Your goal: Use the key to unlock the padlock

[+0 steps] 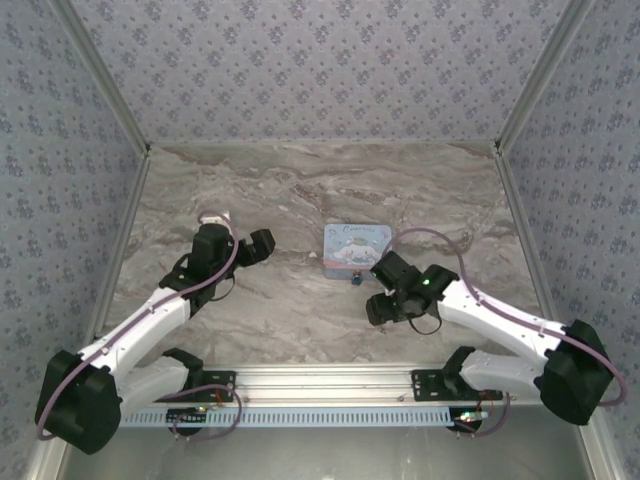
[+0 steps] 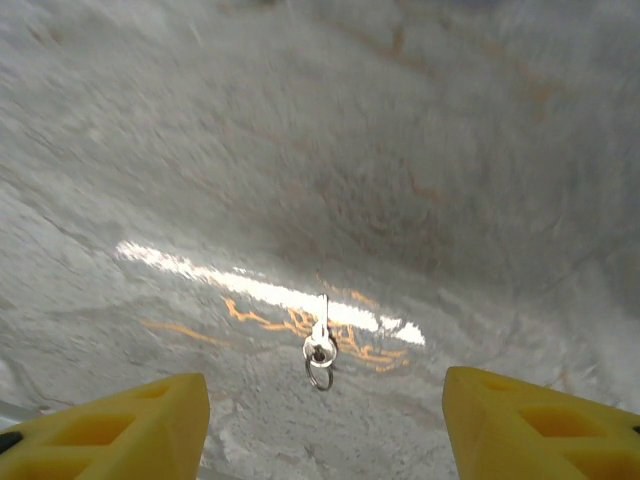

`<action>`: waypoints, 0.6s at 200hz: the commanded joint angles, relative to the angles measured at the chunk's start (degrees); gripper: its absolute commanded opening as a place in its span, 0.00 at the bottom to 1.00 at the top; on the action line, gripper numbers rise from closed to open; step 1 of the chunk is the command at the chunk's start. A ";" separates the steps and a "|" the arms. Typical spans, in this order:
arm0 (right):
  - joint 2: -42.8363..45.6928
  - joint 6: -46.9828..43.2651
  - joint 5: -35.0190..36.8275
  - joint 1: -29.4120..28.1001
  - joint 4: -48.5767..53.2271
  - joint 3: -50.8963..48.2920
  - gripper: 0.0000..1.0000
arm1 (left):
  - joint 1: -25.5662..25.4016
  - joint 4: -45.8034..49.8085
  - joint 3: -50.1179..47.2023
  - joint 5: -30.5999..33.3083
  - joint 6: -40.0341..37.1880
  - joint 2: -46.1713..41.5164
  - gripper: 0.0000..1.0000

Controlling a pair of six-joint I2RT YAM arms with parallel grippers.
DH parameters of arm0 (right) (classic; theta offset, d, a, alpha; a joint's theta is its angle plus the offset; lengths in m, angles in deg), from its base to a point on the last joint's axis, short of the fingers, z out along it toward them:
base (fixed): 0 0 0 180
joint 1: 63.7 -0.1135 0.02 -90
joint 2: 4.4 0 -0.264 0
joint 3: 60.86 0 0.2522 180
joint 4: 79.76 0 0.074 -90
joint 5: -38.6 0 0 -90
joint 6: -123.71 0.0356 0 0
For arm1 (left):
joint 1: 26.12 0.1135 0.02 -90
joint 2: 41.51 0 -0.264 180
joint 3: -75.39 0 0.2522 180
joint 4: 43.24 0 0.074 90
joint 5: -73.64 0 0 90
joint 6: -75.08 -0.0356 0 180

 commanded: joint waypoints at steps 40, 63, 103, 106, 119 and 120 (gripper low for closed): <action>-8.58 1.25 -5.07 -0.32 -1.64 -1.51 0.52 | -0.13 -1.84 2.97 0.60 -0.06 1.20 0.99; -10.85 0.31 -5.79 -0.31 -1.84 -1.74 0.49 | -0.15 -1.53 3.03 0.37 0.19 1.13 0.99; -13.12 -0.17 -5.40 -0.31 -2.24 -2.17 0.42 | -0.18 -1.28 2.61 0.48 1.03 1.11 0.99; -13.26 -0.16 -5.31 -0.34 -2.27 -2.18 0.41 | -0.21 -1.28 2.61 0.46 1.01 1.16 1.00; -13.94 -0.16 -5.26 -0.39 -2.60 -2.23 0.39 | -0.22 -1.21 2.70 0.41 1.18 1.11 0.99; -14.00 -0.16 -5.26 -0.40 -2.61 -2.23 0.39 | -0.26 -1.20 2.70 0.41 1.18 1.11 0.99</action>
